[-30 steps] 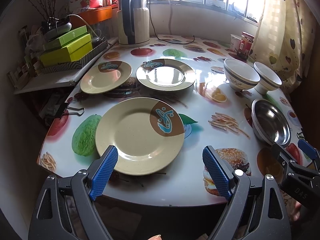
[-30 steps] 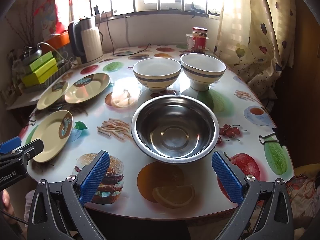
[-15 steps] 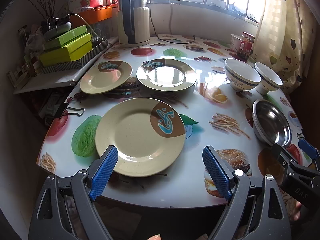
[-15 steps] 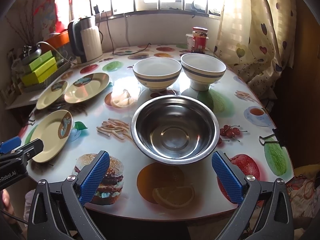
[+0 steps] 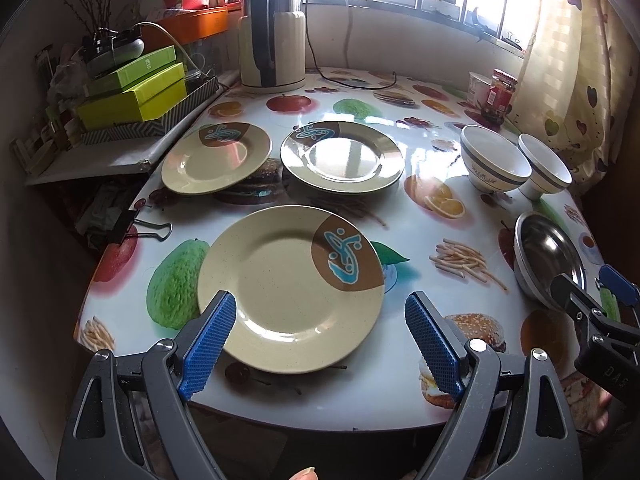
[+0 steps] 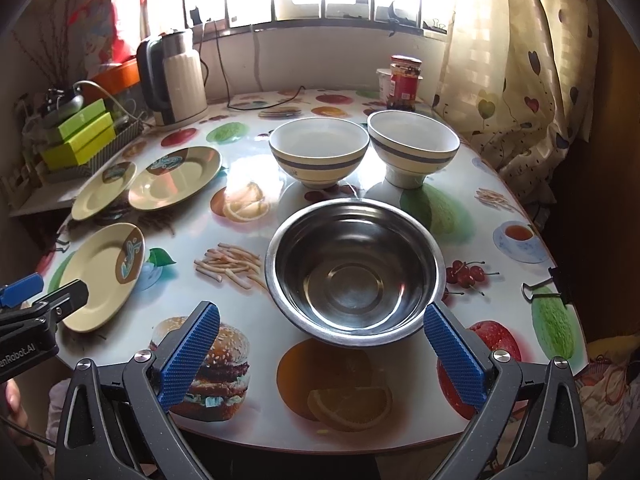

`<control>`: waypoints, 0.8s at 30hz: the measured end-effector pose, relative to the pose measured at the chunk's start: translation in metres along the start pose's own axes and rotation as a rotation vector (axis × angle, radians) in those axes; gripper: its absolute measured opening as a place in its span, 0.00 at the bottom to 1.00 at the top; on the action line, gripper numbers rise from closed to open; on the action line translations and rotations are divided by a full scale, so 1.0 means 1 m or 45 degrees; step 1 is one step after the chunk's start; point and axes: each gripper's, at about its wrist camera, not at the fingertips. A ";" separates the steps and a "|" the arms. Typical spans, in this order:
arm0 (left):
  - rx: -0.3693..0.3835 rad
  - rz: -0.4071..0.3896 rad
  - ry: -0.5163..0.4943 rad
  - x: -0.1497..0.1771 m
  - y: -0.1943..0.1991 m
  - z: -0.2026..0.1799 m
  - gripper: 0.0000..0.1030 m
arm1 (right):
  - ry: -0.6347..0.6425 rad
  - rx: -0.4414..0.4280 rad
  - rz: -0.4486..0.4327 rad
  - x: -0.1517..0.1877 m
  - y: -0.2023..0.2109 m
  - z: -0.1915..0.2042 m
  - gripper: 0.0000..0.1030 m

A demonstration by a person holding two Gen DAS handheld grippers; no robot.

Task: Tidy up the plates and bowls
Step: 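Move both tools forward toward the cream plates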

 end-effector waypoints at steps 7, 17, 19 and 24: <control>0.038 0.029 0.010 -0.019 -0.010 0.023 0.84 | 0.062 -0.096 -0.048 -0.031 -0.006 0.011 1.00; 0.144 0.066 0.173 -0.059 -0.039 0.059 0.81 | 0.112 -0.221 -0.011 -0.073 -0.051 0.049 1.00; 0.148 0.060 0.176 -0.066 -0.045 0.061 0.76 | 0.115 -0.219 0.006 -0.081 -0.063 0.055 0.99; 0.182 0.099 0.181 -0.080 -0.070 0.063 0.60 | 0.132 -0.248 0.023 -0.096 -0.090 0.071 0.92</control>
Point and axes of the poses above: each gripper's, at about its wrist camera, not at the fingertips, and y roughly against the way its jaws point, z to its left, x to its underside, and after that the axes turned 8 degrees about -z, right-handed
